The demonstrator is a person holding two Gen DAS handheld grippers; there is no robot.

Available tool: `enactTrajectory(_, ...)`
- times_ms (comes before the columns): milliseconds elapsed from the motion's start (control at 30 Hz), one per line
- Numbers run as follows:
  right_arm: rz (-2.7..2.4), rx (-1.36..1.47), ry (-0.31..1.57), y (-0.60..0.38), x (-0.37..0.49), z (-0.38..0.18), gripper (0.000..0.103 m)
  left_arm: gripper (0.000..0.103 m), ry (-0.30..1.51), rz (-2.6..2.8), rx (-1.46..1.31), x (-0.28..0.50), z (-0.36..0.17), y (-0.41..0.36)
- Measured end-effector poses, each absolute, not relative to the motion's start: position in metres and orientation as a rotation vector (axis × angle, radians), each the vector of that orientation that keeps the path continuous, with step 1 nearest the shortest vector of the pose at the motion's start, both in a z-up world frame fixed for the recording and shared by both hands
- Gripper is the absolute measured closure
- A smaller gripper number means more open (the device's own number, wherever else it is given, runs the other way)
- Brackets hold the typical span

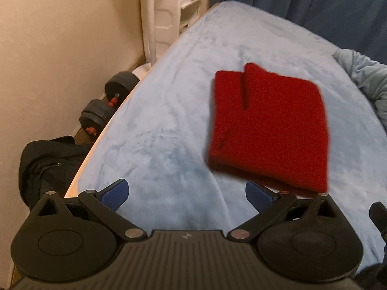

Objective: Fold small clothes

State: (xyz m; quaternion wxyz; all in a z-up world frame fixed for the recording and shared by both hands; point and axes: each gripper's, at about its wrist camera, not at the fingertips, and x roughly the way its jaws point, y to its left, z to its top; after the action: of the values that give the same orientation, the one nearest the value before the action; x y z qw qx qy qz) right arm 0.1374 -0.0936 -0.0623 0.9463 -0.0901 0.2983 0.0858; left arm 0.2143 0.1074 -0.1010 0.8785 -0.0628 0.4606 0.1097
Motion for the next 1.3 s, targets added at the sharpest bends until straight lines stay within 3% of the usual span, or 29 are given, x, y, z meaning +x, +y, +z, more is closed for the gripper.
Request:
enactTrajectory(467,0.124,-0.111,0.589,-0.121,0.081,-0.048,0.019,0.0,0.929,0.178,-0.067,0.146,-0.068,0.067)
enactTrajectory(1300,0.123,-0.059,0.694,-0.125,0.12,-0.07,0.019,0.0,0.989,0.191,-0.078,0.177,-0.083,0.071)
